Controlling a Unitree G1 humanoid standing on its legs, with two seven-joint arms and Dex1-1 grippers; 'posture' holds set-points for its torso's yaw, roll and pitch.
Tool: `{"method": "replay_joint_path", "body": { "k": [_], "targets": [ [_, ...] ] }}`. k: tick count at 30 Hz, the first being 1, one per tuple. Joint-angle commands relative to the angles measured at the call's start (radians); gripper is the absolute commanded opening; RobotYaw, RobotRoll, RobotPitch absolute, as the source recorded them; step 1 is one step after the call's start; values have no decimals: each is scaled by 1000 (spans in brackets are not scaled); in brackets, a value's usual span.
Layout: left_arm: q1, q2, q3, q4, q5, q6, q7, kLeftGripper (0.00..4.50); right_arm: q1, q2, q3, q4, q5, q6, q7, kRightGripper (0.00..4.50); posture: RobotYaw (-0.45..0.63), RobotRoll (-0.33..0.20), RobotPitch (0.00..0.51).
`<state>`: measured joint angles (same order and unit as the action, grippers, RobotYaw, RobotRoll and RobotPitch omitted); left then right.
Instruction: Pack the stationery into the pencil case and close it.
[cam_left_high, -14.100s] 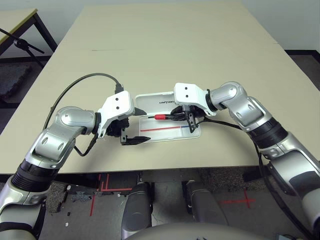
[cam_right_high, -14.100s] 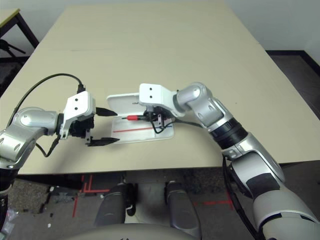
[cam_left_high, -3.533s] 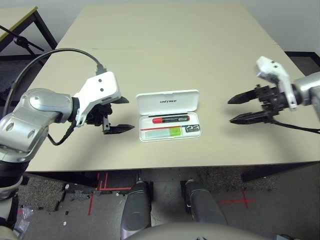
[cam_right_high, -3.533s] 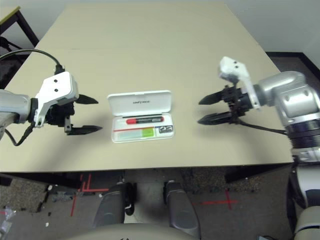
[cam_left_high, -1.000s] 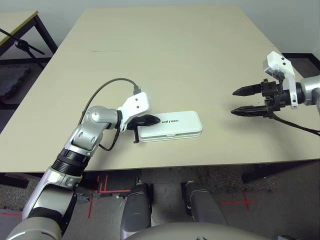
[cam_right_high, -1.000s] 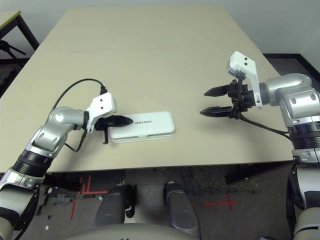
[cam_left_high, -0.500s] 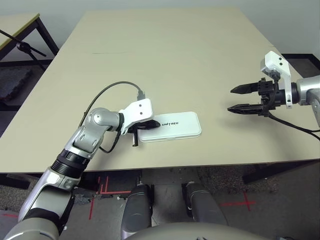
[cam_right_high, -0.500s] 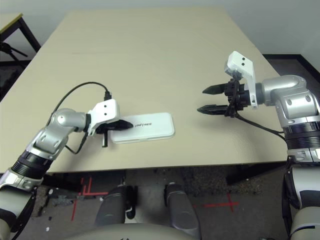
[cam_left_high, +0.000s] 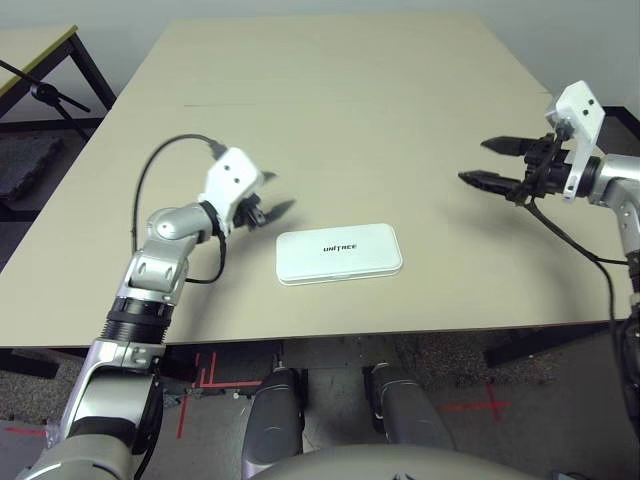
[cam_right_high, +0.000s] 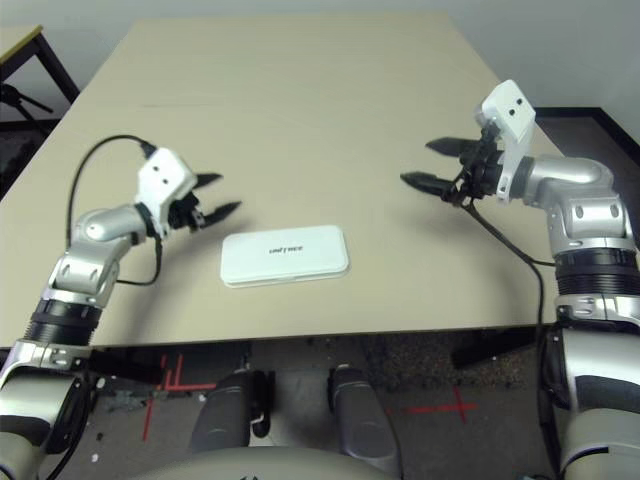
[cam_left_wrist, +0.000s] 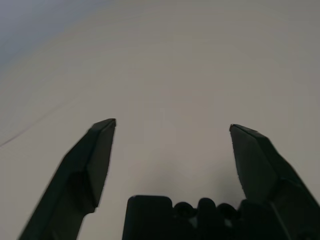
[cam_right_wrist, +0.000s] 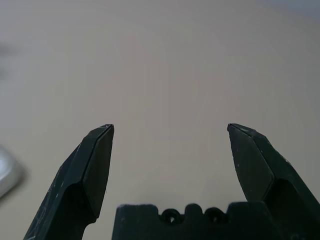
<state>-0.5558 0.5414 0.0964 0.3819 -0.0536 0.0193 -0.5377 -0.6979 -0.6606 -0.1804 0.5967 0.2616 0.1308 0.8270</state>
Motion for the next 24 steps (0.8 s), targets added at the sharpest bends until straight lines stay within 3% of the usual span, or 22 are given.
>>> {"method": "replay_joint_path", "body": {
  "k": [1, 10, 24],
  "targets": [
    [-31, -17, 83, 106, -1, -105, 146, 4482, -10, 50, -91, 108, -28, -131, -250, 4500, -51, 0, 124],
    [-22, -55, 229, 215, -48, -188, 375, 4482, 33, 112, -177, 237, -60, -338, -575, 4500, -51, 0, 133],
    [39, -78, 243, 196, -49, -205, 423, 4482, 64, 147, -165, 254, -57, -372, -591, 4500, -43, 0, 152]
  ]
}}
